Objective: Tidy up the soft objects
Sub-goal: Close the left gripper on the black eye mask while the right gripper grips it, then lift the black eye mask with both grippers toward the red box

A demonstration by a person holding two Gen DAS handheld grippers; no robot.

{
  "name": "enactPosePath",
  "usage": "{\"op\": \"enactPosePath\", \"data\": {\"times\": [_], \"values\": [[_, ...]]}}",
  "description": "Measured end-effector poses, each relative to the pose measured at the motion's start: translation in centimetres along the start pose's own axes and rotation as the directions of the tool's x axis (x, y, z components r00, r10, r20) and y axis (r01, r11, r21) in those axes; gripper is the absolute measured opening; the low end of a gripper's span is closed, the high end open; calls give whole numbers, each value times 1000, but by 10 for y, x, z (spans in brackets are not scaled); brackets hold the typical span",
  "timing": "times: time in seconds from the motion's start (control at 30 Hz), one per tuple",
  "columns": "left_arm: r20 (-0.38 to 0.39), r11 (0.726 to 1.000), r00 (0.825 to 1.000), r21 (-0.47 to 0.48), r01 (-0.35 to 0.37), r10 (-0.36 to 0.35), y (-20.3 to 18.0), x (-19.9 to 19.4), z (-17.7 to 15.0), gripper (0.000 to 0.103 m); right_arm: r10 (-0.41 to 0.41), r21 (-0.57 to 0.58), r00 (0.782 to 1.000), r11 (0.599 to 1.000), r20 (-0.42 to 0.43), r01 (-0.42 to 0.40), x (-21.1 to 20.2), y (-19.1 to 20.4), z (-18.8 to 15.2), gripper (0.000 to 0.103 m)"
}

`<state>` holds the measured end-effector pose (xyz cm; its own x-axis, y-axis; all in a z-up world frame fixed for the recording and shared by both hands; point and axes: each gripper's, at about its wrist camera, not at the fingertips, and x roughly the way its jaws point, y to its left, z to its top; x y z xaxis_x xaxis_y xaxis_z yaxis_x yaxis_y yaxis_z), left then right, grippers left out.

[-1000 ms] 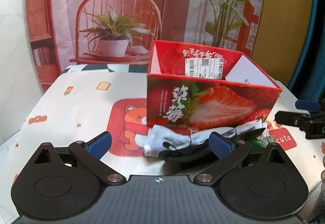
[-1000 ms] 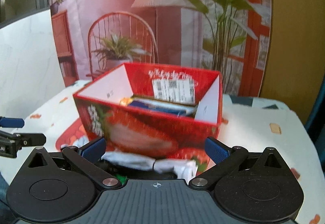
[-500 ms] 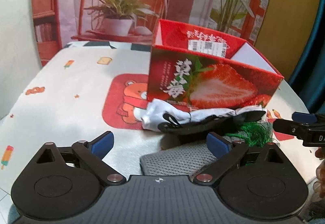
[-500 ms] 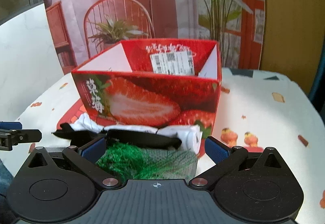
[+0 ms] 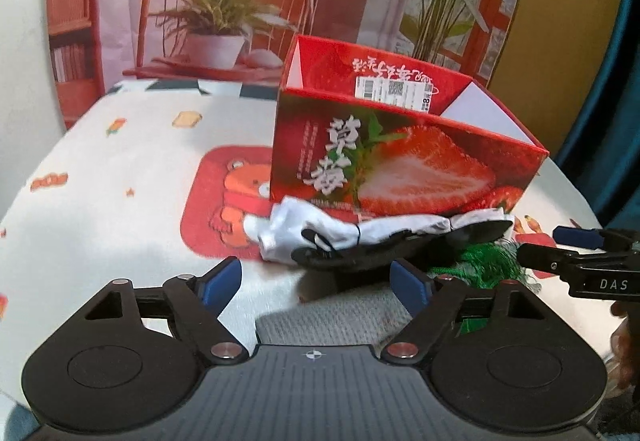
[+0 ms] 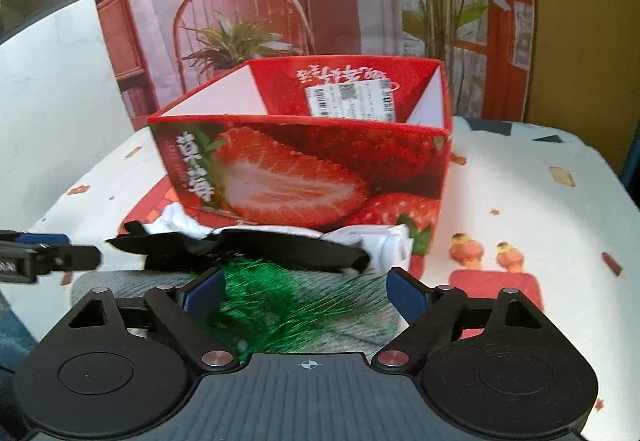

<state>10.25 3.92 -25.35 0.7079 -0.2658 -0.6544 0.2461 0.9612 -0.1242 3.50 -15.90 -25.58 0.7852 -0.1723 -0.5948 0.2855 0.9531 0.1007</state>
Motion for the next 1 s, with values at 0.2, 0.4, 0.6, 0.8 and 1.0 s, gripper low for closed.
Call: {"op": "enactPosePath", "data": {"times": [0.2, 0.4, 0.6, 0.8, 1.0], "values": [[0, 994, 1000, 104, -13, 13, -13, 25, 4, 75, -36, -42, 999, 999, -20, 35, 20, -11, 5, 75], [-13, 987, 1000, 163, 16, -14, -19, 41, 8, 70, 1, -82, 1000, 997, -32, -3, 42, -12, 8, 62], [-16, 979, 999, 196, 51, -49, -17, 49, 10, 70, 50, -115, 998, 992, -41, -54, 53, -12, 13, 52], [-14, 969, 999, 241, 44, -42, -16, 54, 12, 35, 64, -123, 997, 990, -41, -68, 57, -11, 15, 36], [-1, 972, 998, 226, 61, -62, -11, 52, 15, 17, 58, -100, 998, 993, -22, -60, 55, -16, 18, 12]]}}
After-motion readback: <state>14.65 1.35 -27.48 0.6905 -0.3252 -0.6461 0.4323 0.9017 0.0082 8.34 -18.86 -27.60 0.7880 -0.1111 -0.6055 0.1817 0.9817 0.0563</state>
